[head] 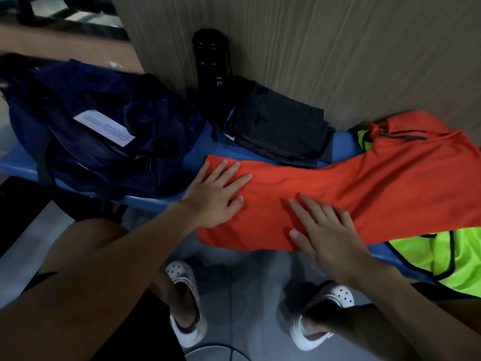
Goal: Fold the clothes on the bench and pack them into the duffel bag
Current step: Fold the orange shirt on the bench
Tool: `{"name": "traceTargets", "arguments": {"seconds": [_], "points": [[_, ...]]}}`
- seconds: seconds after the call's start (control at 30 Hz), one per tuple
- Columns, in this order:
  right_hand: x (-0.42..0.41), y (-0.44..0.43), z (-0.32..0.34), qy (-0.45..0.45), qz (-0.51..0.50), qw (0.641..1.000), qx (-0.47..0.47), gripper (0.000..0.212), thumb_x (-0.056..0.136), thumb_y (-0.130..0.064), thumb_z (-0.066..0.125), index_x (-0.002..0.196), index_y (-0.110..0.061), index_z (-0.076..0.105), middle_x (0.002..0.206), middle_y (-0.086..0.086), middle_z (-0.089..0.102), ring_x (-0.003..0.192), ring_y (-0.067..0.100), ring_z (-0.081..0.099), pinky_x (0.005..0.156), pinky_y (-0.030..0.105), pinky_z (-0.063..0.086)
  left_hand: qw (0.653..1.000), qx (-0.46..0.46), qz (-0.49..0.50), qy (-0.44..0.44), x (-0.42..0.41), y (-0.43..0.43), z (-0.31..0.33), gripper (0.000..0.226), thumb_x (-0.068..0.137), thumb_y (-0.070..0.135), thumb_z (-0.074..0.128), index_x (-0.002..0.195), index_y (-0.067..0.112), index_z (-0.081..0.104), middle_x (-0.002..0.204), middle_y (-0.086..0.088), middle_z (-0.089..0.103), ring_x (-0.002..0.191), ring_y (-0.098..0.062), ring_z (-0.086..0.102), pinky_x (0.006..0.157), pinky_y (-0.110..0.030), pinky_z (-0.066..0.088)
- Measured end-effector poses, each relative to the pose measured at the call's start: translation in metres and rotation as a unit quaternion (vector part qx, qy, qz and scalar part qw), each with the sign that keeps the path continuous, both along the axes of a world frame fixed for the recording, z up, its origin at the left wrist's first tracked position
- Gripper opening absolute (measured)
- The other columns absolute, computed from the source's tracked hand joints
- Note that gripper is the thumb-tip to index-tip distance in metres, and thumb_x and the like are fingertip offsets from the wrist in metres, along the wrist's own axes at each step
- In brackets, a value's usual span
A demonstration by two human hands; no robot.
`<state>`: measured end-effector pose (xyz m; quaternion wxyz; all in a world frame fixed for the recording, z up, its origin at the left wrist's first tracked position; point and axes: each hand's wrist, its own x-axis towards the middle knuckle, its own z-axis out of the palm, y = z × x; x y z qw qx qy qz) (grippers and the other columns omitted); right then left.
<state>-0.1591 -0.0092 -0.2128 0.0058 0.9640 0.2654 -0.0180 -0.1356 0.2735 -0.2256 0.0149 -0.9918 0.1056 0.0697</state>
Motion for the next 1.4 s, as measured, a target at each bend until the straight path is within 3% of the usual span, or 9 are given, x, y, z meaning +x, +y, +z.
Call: {"name": "traceTargets", "arguments": {"seconds": [0.17, 0.4, 0.57, 0.77, 0.93, 1.1, 1.23, 1.33, 1.4], "points": [[0.018, -0.003, -0.001, 0.006, -0.079, 0.997, -0.022, 0.066, 0.095, -0.057, 0.015, 0.15, -0.025, 0.035, 0.158, 0.008, 0.031, 0.145, 0.029, 0.027, 0.114, 0.056, 0.023, 0.988, -0.113, 0.089, -0.049, -0.019, -0.051, 0.003, 0.071, 0.088, 0.055, 0.009, 0.157, 0.036, 0.014, 0.167, -0.002, 0.009, 0.154, -0.027, 0.0, 0.122, -0.055, -0.002], [0.004, 0.013, -0.015, 0.051, -0.061, 0.997, -0.008, 0.074, 0.085, -0.068, -0.004, 0.152, -0.04, -0.007, 0.165, -0.002, -0.001, 0.151, 0.023, -0.002, 0.116, 0.061, 0.004, 0.999, -0.027, 0.024, 0.011, 0.002, -0.016, -0.009, 0.063, 0.096, 0.064, 0.015, 0.153, 0.049, -0.004, 0.167, 0.006, -0.011, 0.153, -0.027, -0.014, 0.117, -0.064, -0.008], [0.026, -0.007, 0.0, -0.022, -0.125, 0.991, 0.032, 0.064, 0.094, -0.054, 0.017, 0.151, -0.028, 0.029, 0.157, 0.004, 0.033, 0.145, 0.025, 0.028, 0.114, 0.06, 0.02, 0.995, -0.064, 0.053, -0.05, 0.007, -0.015, 0.005, 0.069, 0.09, 0.055, 0.02, 0.156, 0.038, 0.014, 0.167, 0.003, 0.007, 0.154, -0.022, -0.004, 0.12, -0.059, -0.004], [0.016, -0.011, -0.023, 0.032, -0.174, 0.984, -0.01, 0.076, 0.083, -0.065, -0.006, 0.154, -0.037, -0.001, 0.165, 0.003, 0.002, 0.151, 0.029, 0.003, 0.116, 0.062, 0.006, 0.999, -0.034, 0.024, -0.005, 0.003, -0.02, -0.012, 0.068, 0.088, 0.066, 0.001, 0.154, 0.048, -0.004, 0.167, 0.007, -0.01, 0.153, -0.024, -0.013, 0.117, -0.066, -0.007], [0.014, -0.02, -0.016, -0.039, -0.16, 0.986, 0.002, 0.068, 0.094, -0.056, 0.02, 0.153, -0.022, 0.027, 0.158, 0.012, 0.03, 0.146, 0.031, 0.026, 0.114, 0.063, 0.017, 0.998, -0.043, 0.036, -0.012, 0.01, -0.013, -0.003, 0.079, 0.08, 0.064, 0.003, 0.156, 0.043, 0.002, 0.168, 0.003, -0.004, 0.153, -0.019, -0.011, 0.119, -0.062, -0.008], [0.014, -0.03, -0.024, -0.009, -0.25, 0.968, 0.011, 0.08, 0.092, -0.063, 0.01, 0.151, -0.015, 0.034, 0.156, 0.022, 0.029, 0.144, 0.038, 0.028, 0.113, 0.064, 0.021, 0.999, -0.03, -0.016, 0.004, 0.003, -0.037, -0.005, 0.073, 0.084, 0.068, 0.0, 0.153, 0.048, -0.006, 0.167, 0.007, -0.01, 0.153, -0.02, -0.014, 0.118, -0.064, -0.004], [0.01, -0.04, -0.017, -0.029, -0.217, 0.976, -0.002, 0.071, 0.095, -0.058, 0.014, 0.151, -0.019, 0.034, 0.155, 0.018, 0.033, 0.144, 0.035, 0.03, 0.111, 0.064, 0.022, 0.998, -0.068, -0.003, -0.012, 0.008, -0.046, 0.001, 0.077, 0.082, 0.066, 0.006, 0.155, 0.044, 0.006, 0.167, 0.006, -0.001, 0.154, -0.02, -0.009, 0.119, -0.062, -0.003], [0.015, -0.051, -0.016, -0.026, -0.273, 0.962, -0.001, 0.072, 0.092, -0.058, 0.02, 0.147, -0.017, 0.042, 0.151, 0.022, 0.038, 0.141, 0.038, 0.034, 0.106, 0.071, 0.024, 0.999, -0.045, -0.026, -0.001, 0.007, -0.056, -0.002, 0.074, 0.084, 0.065, 0.007, 0.155, 0.045, 0.004, 0.168, 0.005, -0.001, 0.154, -0.019, -0.004, 0.12, -0.059, 0.001], [0.01, -0.051, -0.02, -0.009, -0.276, 0.961, -0.007, 0.071, 0.091, -0.059, 0.022, 0.145, -0.019, 0.045, 0.148, 0.021, 0.042, 0.139, 0.039, 0.036, 0.102, 0.072, 0.024, 1.0, -0.017, -0.022, -0.003, 0.009, -0.056, 0.0, 0.075, 0.082, 0.065, 0.012, 0.154, 0.044, 0.017, 0.166, 0.001, 0.013, 0.152, -0.023, 0.01, 0.117, -0.059, 0.013]]}}
